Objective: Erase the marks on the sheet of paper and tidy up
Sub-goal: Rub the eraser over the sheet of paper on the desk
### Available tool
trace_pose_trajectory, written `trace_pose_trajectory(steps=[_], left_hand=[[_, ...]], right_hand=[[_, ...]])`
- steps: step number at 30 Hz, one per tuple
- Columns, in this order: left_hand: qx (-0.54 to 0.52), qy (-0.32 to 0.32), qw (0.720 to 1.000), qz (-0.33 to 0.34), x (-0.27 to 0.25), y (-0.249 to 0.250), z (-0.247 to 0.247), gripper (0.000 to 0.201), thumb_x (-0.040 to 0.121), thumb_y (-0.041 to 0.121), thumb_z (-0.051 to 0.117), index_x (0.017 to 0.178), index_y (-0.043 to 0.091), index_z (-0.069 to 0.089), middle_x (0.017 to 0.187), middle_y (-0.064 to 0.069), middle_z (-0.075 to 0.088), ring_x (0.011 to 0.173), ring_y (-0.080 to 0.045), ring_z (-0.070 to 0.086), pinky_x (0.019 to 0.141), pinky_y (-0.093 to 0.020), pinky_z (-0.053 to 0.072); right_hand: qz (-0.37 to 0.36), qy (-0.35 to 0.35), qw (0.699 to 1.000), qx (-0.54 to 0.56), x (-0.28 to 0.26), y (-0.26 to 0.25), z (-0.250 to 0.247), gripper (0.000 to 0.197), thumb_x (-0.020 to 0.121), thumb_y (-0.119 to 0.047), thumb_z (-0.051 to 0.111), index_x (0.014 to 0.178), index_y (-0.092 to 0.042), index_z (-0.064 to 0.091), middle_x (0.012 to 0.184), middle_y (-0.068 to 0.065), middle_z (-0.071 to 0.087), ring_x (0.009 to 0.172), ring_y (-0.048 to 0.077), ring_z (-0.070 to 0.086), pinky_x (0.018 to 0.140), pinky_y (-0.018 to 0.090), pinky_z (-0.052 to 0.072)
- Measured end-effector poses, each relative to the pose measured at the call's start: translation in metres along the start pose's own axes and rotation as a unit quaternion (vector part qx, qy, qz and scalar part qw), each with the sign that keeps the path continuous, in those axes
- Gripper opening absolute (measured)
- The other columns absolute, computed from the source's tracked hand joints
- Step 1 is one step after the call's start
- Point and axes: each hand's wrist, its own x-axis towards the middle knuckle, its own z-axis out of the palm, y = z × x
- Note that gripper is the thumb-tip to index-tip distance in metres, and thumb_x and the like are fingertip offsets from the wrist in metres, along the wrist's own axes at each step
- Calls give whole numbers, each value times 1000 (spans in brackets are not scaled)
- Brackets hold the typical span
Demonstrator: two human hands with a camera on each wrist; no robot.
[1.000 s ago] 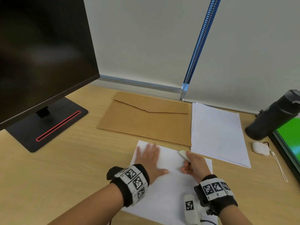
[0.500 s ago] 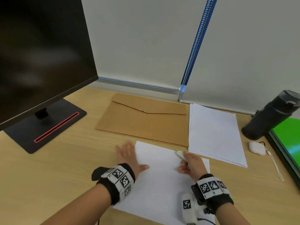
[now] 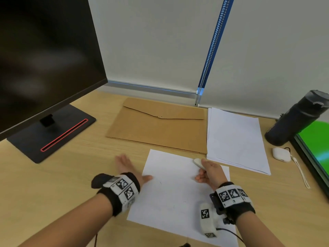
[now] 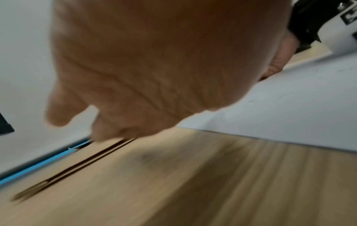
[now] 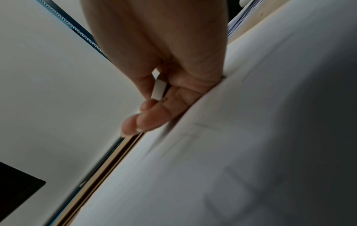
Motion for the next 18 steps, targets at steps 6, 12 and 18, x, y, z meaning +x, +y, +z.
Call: trace_pose_trajectory(steps=[6,12,18], left_hand=[[-48,126,943,305,2,12,10,110,50,75,-37,147,25,-22,146,3,-37,142,-22,-25,113,-45,-15],[-2,94,877,471,-13,60,25,89,68,70,-15,147,29,-17,144,9,-33,134,-10,-30,108,-37,-21],[7,0,998,56,-10,16,8,104,85,77,9,144,-5,-17,154,-24,-18,144,-36,-11,115,-50,-4]], right_hand=[[-3,-3,1000,-11,3,1,0,21,99,-19,40,90,-5,52,59,12,45,30,14,53,33,22,47],[-3,1,1000,-13,2,1,1,24,99,-19,39,83,-5,51,59,12,45,30,14,54,32,21,46],[-1,-4,1000,-9,-1,0,0,25,99,-20,40,82,-6,51,59,12,45,31,15,55,34,21,48]])
